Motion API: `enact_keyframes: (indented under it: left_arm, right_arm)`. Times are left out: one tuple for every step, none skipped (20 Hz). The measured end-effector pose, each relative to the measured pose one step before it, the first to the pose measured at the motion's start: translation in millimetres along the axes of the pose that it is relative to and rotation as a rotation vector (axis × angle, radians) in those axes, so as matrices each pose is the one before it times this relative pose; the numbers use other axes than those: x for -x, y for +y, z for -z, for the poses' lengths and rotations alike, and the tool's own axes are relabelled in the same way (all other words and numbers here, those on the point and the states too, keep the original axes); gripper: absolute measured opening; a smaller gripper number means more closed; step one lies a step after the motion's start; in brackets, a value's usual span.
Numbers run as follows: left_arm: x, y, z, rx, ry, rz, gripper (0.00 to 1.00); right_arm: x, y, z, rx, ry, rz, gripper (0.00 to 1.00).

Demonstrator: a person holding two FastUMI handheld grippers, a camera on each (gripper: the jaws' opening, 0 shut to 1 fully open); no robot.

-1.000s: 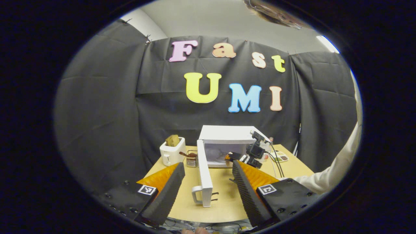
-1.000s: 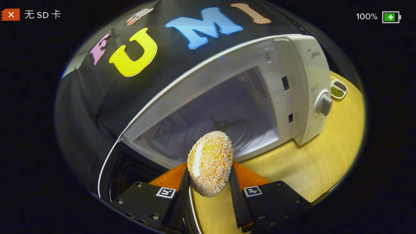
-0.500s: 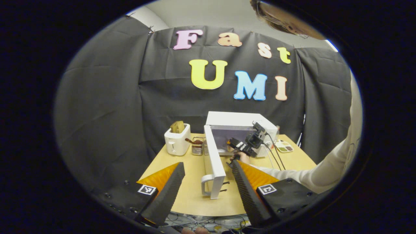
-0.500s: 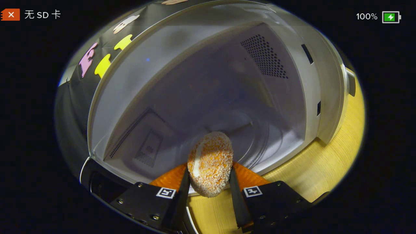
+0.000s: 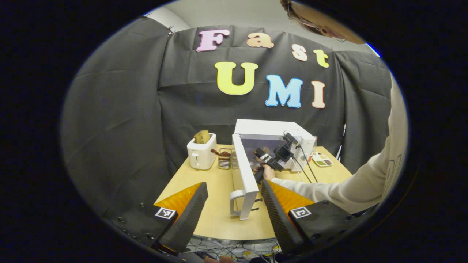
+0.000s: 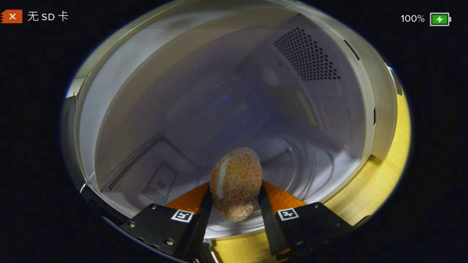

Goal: Open the microwave oven with the left hand, put the food in, and close the microwave oven.

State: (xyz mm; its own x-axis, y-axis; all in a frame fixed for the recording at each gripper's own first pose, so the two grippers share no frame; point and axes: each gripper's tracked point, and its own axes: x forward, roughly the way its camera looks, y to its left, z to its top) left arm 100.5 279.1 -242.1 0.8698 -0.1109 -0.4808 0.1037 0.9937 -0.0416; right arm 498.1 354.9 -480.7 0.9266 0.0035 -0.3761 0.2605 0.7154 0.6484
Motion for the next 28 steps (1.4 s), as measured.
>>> enact_keyframes:
  left_arm:
    - [1.94,1.89,-0.46,-0.00308,-0.00168,-0.00659,0.96]
    - [1.58,-0.02,-2.55,-0.00361,-0.00631,-0.00368,0.95]
    - [1.38,-0.47,-1.19,-0.00183,-0.00267,-0.00211,0.98]
    - [0.95,0.19,-0.31,-0.00072,-0.00184,-0.00160,0.95]
    - [-0.64,-0.21,-4.14,0.00073,-0.00884,0.00079,0.96]
    - [1.09,-1.27,-4.48,0.00086,-0.00890,-0.00108,0.96]
    - [0.05,-0.45,-5.58,0.00157,-0.01053,-0.00082,0.98]
    - [0.83,-0.07,-4.86,0.00333,-0.01320,-0.00198,0.98]
    - [-0.93,-0.78,-3.52,0.00517,-0.00990,-0.00152,0.97]
    - [1.57,0.09,-3.41,0.00305,-0.00395,-0.00396,0.96]
    - [2.90,1.68,-3.22,0.00066,-0.00732,-0.00511,0.98]
    - [2.84,0.26,-3.21,-0.00162,-0.01174,-0.00277,0.95]
    - [1.20,0.16,-2.72,-0.00544,-0.00729,-0.00197,0.98]
    - [1.27,1.03,-4.25,-0.00635,-0.01210,-0.00368,0.95]
    - [0.13,1.76,-4.02,-0.00358,-0.01663,-0.00246,0.95]
    - [-1.55,2.38,-2.82,-0.00341,-0.01712,-0.00098,0.95]
    - [-2.64,3.90,-0.68,-0.00368,-0.01117,-0.00270,0.95]
    - [-2.37,3.36,-1.97,-0.00508,-0.02039,-0.00044,0.98]
    - [-3.22,5.49,-0.28,-0.00423,-0.01266,-0.00183,1.00]
    - [-4.29,4.06,2.09,0.00353,-0.01400,0.00322,0.95]
    - [-4.59,3.20,2.17,0.00996,-0.00724,0.00730,0.95]
    - [-5.52,0.64,6.36,0.01054,-0.00103,0.01572,0.95]
    - [-4.39,2.84,3.18,0.00871,-0.00438,0.00890,0.95]
    - [-5.87,4.50,4.81,0.00699,-0.00777,0.01103,1.00]
    - [-5.66,3.72,5.32,-0.00045,-0.00169,0.00917,0.98]
    - [-6.33,6.28,10.74,-0.00281,0.00432,0.00274,0.96]
    - [-6.90,3.88,11.30,0.00188,0.01052,0.00672,0.95]
    - [-6.42,1.84,14.30,0.01018,0.01674,0.01080,0.95]
  right_arm:
    - [-1.64,-0.92,-0.72,0.00905,-0.00889,-0.00301,0.69]
    - [-0.25,0.02,-0.67,0.00771,-0.00358,-0.00677,0.71]
    - [0.36,0.37,-0.57,0.00367,0.00153,-0.00424,0.75]
    - [3.89,-1.29,0.46,-0.00023,0.01397,0.00739,0.75]
    - [2.85,-3.27,-1.65,-0.00127,0.01970,0.00526,0.77]
    - [4.18,0.24,1.12,0.00997,0.01042,0.00152,0.77]
    - [4.47,-1.41,-3.01,0.02805,-0.00919,0.00661,0.80]
    - [3.45,-4.19,-6.68,0.03155,-0.03131,0.02536,0.87]
    - [0.30,-3.15,-1.72,0.03153,-0.00922,0.01105,0.98]
    - [1.55,-2.16,2.89,0.00351,0.01956,0.00464,0.98]
    - [1.54,-1.58,2.07,-0.01341,0.02302,-0.00355,0.98]
    - [5.10,-1.45,-0.53,-0.00504,0.01503,0.00465,0.99]
    - [7.05,-1.39,-3.08,0.00419,0.00936,-0.00039,0.99]
    - [7.93,4.13,-0.88,0.01367,0.00851,-0.01328,0.99]
    - [11.61,4.03,-0.98,0.02498,0.01581,-0.02444,0.99]
    - [14.29,4.04,1.86,0.04695,0.02356,-0.02285,0.98]
    - [15.28,-0.37,0.28,0.07097,0.02715,-0.01119,0.98]
    - [17.44,-5.63,0.73,0.07293,0.02261,0.00701,0.99]
    - [19.15,-4.69,-1.06,0.05545,0.01532,-0.00328,0.98]
    - [17.98,2.08,-1.35,0.03309,0.01181,-0.01725,0.99]
    - [18.24,0.26,-3.51,0.01941,0.01245,-0.02022,0.99]
    - [19.78,-0.62,-0.43,0.00814,0.01490,-0.00641,0.98]
    - [16.89,0.54,-2.13,0.00298,0.01570,-0.01627,0.98]
    - [17.62,0.87,-1.40,0.00891,0.00627,-0.00443,0.98]
    - [18.65,-0.48,-3.32,0.01872,-0.00635,-0.00204,0.99]
    - [18.53,2.94,-1.77,0.02899,-0.00566,-0.00901,0.99]
    - [16.57,2.77,1.14,0.03907,0.00255,-0.01718,0.98]
    - [15.55,1.07,3.50,0.04914,0.00548,-0.01150,0.98]
